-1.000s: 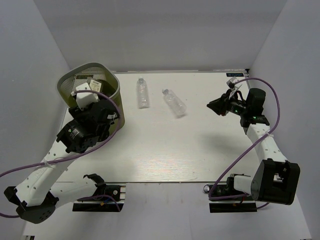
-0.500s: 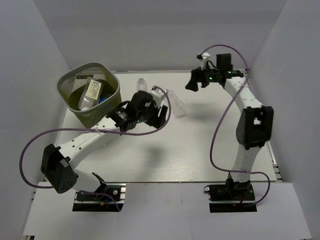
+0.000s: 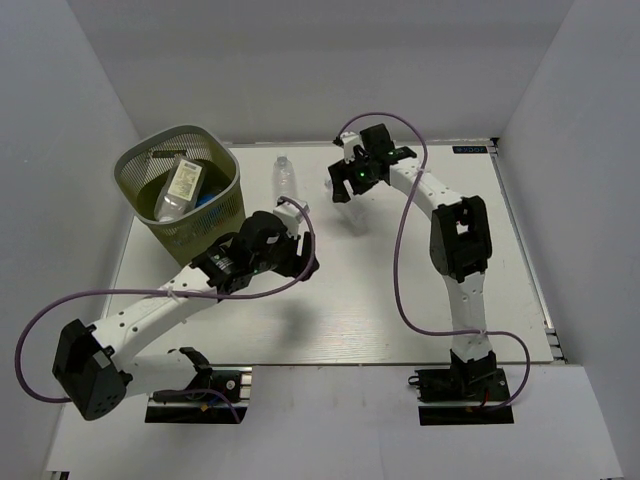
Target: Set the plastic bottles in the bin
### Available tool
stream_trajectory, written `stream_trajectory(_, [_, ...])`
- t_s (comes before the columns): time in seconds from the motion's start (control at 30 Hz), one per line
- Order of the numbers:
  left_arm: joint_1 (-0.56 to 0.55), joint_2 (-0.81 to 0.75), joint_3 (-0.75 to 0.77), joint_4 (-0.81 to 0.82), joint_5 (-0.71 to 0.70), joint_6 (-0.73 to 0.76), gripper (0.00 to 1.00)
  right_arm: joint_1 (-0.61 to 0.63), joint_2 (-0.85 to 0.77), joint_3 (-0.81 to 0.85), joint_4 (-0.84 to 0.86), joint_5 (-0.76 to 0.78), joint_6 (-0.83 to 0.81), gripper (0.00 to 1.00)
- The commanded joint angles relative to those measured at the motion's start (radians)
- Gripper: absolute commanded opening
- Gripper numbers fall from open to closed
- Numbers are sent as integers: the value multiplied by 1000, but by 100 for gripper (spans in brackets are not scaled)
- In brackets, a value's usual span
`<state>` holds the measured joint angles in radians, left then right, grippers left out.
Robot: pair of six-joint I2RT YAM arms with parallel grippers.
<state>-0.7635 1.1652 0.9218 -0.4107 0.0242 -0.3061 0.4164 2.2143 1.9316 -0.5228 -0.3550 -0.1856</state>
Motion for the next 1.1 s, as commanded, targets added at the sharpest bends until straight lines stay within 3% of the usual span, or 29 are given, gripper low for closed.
stream_trajectory(0.0, [-7,-27,-24,22,-87,-47,80,11,31,27,9,172,28,82])
stream_trajectory(0.23, [-25,33,28,68,-265,-90,85,30,80,-3,9,277,-3,82])
stream_trajectory(0.37, [-25,115,71,96,-329,-133,88,24,85,-22,-11,209,-26,66])
stream_trajectory(0.43, [-25,152,83,107,-284,-133,88,21,58,-46,-19,121,-49,50])
stream_trajectory(0.47, [-25,152,83,119,-258,-133,88,18,45,-51,-25,96,-60,43])
stream_trajectory(0.5, [-25,162,83,131,-189,-117,87,18,26,-60,-31,50,-78,29])
stream_trajectory(0.57, [-34,143,42,153,-62,-56,85,12,-33,-49,-51,-43,-141,16])
stream_trajectory(0.67, [-46,38,-110,202,34,-24,80,10,-129,-26,-19,-152,-152,10])
stream_trajectory(0.77, [-66,-73,-291,285,112,-33,79,15,-230,-16,116,-252,-112,9])
stream_trajectory(0.8, [-66,-134,-355,297,121,-42,79,18,-246,-22,253,-289,-91,8])
stream_trajectory(0.9, [-79,-196,-420,283,122,-62,79,41,-320,-36,509,-354,62,8])
stream_trajectory(1.07, [-99,-216,-443,263,122,-83,79,85,-302,44,921,-430,296,8])
